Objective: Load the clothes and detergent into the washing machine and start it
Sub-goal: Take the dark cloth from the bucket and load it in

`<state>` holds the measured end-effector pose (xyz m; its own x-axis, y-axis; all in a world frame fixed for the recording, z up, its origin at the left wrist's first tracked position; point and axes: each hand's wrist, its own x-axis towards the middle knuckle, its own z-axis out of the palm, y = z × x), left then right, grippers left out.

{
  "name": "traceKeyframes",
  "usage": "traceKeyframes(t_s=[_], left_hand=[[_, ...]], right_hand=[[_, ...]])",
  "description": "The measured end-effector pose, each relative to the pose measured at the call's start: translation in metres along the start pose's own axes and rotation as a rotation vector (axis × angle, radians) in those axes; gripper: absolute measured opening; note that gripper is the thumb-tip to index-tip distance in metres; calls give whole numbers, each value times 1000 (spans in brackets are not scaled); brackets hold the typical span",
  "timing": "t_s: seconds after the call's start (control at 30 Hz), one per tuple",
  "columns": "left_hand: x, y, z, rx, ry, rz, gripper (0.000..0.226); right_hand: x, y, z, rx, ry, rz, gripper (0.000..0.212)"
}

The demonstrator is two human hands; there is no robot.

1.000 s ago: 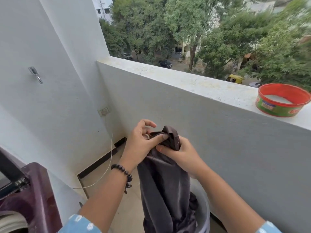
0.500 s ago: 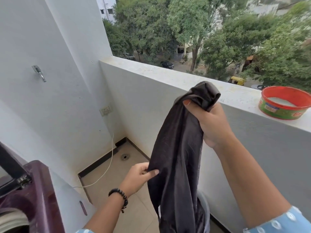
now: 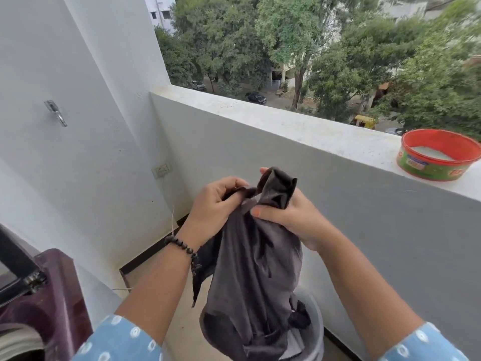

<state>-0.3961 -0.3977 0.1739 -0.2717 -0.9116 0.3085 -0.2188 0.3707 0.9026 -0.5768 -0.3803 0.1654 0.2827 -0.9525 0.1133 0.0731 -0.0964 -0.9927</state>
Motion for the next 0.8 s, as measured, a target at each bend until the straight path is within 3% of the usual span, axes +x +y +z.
traceKeyframes(t_s=[0.07, 0.17, 0.33, 0.4, 0.5, 0.6, 0.8], left_hand=[[4, 7, 7, 61, -36, 42, 19], [-1, 3, 4, -1, 7, 4, 13], [-38, -29, 1, -271, -9, -224, 20], [-54, -48, 7, -183, -48, -297, 22], [-71, -78, 18, 37, -86, -354, 27], [-76, -95, 18, 135, 14, -353, 23], [-58, -79, -37, 71, 390, -260, 11]], right_hand=[[-1, 6, 11, -34, -86, 23, 43], [0, 9, 13, -99, -5, -15, 21], [0, -2, 3, 19, 58, -97, 49], [4, -7, 0, 102, 66, -107, 27], [9, -16, -2, 175, 108, -118, 48], [8, -29, -9, 223, 102, -134, 32], [-1, -36, -36, 216, 188, -164, 22]])
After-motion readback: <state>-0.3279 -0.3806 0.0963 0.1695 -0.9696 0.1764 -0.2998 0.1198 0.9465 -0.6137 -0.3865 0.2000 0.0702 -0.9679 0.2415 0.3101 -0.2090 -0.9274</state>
